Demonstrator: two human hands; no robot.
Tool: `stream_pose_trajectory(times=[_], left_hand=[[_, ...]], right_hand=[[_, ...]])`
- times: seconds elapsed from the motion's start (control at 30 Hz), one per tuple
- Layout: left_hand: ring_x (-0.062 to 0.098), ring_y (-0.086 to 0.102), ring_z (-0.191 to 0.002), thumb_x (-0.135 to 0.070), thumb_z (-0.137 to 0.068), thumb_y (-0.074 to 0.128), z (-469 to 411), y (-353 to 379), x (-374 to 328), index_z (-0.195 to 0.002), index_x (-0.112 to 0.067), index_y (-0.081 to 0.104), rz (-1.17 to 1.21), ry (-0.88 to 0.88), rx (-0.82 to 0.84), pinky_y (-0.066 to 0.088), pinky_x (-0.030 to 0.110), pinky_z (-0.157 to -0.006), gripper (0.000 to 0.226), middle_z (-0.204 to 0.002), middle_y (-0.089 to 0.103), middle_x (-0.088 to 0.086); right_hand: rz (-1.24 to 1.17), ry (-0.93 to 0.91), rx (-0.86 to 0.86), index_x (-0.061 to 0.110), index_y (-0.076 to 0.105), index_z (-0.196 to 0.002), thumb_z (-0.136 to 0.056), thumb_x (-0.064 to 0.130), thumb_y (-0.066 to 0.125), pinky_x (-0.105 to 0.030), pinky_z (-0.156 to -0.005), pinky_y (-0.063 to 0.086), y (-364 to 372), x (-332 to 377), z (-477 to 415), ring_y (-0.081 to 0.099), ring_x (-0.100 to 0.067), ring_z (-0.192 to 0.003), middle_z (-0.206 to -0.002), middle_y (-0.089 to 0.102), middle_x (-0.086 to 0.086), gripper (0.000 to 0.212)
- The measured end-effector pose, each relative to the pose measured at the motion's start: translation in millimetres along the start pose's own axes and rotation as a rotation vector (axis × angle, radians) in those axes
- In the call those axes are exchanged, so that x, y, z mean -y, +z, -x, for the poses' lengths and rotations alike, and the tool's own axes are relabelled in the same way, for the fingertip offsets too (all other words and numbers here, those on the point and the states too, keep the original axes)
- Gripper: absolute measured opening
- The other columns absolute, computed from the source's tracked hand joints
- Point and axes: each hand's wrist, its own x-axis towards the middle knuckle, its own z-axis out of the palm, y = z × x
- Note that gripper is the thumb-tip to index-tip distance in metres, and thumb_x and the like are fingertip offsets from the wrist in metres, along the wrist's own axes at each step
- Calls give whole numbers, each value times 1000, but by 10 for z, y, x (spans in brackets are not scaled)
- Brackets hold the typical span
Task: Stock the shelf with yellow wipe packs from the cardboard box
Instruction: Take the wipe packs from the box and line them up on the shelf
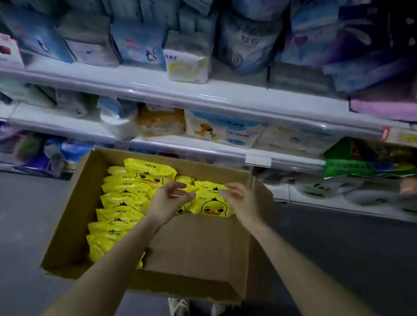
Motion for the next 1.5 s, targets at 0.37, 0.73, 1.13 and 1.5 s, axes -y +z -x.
stream_pose_trajectory(times=[0.37,0.73,1.13,1.5], left_hand=[[19,52,-118,-28,-75,78,-1039,395,846,-126,-12,56,-328,14,133,38,21,-87,58,-125,58,4],[27,35,-123,-49,-78,67,-1427,724,1056,-131,-23,50,-1102,206,144,30,37,-98,62,-129,44,5],[13,49,-88,-31,-81,70,-1251,349,983,-71,-29,46,-559,176,318,16,29,-79,26,-76,53,-14],[20,47,-116,-29,-62,85,-1066,-184,1185,-118,-17,57,-455,168,173,39,39,-100,64,-121,54,2]], right_hand=[[-41,227,-167,11,59,-114,-86,23,67,-12,-77,47,345,-1009,-401,55,-10,-97,-107,60,3,32],[-114,307,-257,11,48,-133,-86,24,67,-25,-93,41,496,-1341,-604,50,-19,-121,-134,52,-4,52],[-122,317,-135,24,41,-137,-62,37,85,-33,-103,43,496,-1263,-567,54,-9,-118,-127,58,9,88],[-85,408,-31,18,66,-104,-71,15,81,-15,-63,48,528,-1158,-454,67,-10,-82,-91,71,3,37]])
